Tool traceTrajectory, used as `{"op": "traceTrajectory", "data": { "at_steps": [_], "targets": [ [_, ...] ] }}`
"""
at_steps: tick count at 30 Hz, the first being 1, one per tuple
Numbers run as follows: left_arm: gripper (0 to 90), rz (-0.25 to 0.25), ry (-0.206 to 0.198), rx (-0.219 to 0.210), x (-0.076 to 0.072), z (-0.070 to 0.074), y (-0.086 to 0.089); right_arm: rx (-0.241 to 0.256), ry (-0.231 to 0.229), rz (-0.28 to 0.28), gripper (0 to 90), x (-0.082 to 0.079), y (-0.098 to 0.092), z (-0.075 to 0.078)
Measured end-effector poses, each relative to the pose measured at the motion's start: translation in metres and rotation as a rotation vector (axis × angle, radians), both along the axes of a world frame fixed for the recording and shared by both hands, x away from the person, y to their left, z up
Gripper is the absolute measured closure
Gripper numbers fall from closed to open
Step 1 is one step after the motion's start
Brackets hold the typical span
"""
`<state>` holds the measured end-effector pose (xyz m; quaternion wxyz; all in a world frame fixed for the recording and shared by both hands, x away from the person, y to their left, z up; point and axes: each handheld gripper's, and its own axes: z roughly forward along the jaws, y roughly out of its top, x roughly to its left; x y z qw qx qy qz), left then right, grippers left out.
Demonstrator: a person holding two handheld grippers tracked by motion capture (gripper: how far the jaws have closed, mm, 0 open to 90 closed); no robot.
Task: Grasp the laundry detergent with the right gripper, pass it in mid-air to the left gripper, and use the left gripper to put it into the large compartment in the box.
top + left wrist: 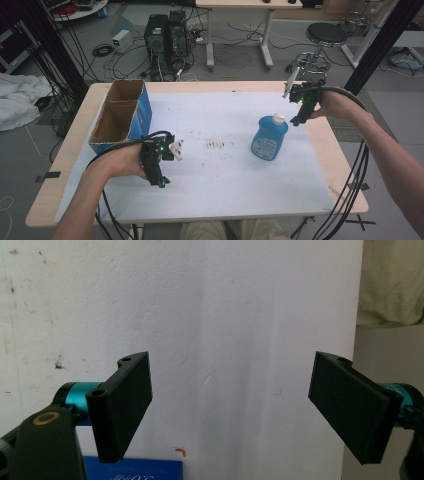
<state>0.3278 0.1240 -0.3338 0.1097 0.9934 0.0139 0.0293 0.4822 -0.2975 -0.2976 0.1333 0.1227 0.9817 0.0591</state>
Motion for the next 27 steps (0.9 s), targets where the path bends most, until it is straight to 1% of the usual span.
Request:
{"op": "traceTrajectory", "data": {
  "at_steps": [2, 4, 6, 7, 10, 11, 12, 14, 15, 18, 19, 20, 23, 24, 27],
  "targets": [
    [17.6, -0.001, -0.007, -0.007, 0.001, 0.000, 0.000, 0.007, -0.001, -0.005, 12.9, -0.003, -0.002, -0.001],
    [17.6, 0.003, -0.006, -0.009, 0.003, 0.000, 0.000, 0.019, 0.007, -0.019, 12.9, -0.012, -0.007, -0.004],
    [17.6, 0.002, -0.010, -0.011, 0.003, 0.000, 0.000, 0.019, 0.007, -0.019, 12.9, -0.012, -0.007, -0.004],
    [17.6, 0.006, -0.009, -0.014, 0.005, 0.000, 0.000, 0.038, 0.012, -0.022, 12.9, -0.020, -0.010, -0.005],
    [17.6, 0.004, -0.008, -0.012, 0.005, 0.000, 0.000, 0.052, 0.017, -0.027, 12.9, -0.028, -0.012, -0.006],
    [17.6, 0.004, -0.008, -0.012, 0.005, 0.000, 0.000, 0.052, 0.017, -0.027, 12.9, -0.028, -0.012, -0.006],
    [17.6, 0.005, -0.007, -0.012, 0.005, 0.000, 0.000, 0.059, 0.018, -0.034, 12.9, -0.034, -0.013, -0.008],
    [17.6, 0.006, -0.008, -0.013, 0.005, 0.000, 0.000, 0.070, 0.021, -0.041, 12.9, -0.037, -0.014, -0.010],
    [17.6, 0.006, -0.008, -0.015, 0.005, 0.001, 0.000, 0.079, 0.028, -0.054, 12.9, -0.040, -0.015, -0.011],
    [17.6, 0.007, -0.012, -0.020, 0.004, 0.001, 0.001, 0.113, 0.041, -0.055, 12.9, -0.045, -0.016, -0.014],
    [17.6, 0.006, -0.014, -0.019, 0.004, 0.001, 0.001, 0.132, 0.043, -0.057, 12.9, -0.048, -0.016, -0.015],
    [17.6, -0.001, -0.020, -0.019, 0.004, 0.002, 0.001, 0.144, 0.045, -0.058, 12.9, -0.050, -0.016, -0.015],
    [17.6, -0.005, -0.022, -0.023, 0.003, 0.002, 0.000, 0.202, 0.059, -0.066, 12.9, -0.056, -0.016, -0.016],
    [17.6, -0.007, -0.023, -0.023, 0.003, 0.003, 0.000, 0.218, 0.065, -0.076, 12.9, -0.058, -0.015, -0.016],
    [17.6, -0.011, -0.028, -0.024, 0.003, 0.003, -0.001, 0.260, 0.063, -0.085, 12.9, -0.064, -0.013, -0.018]
  ]
}}
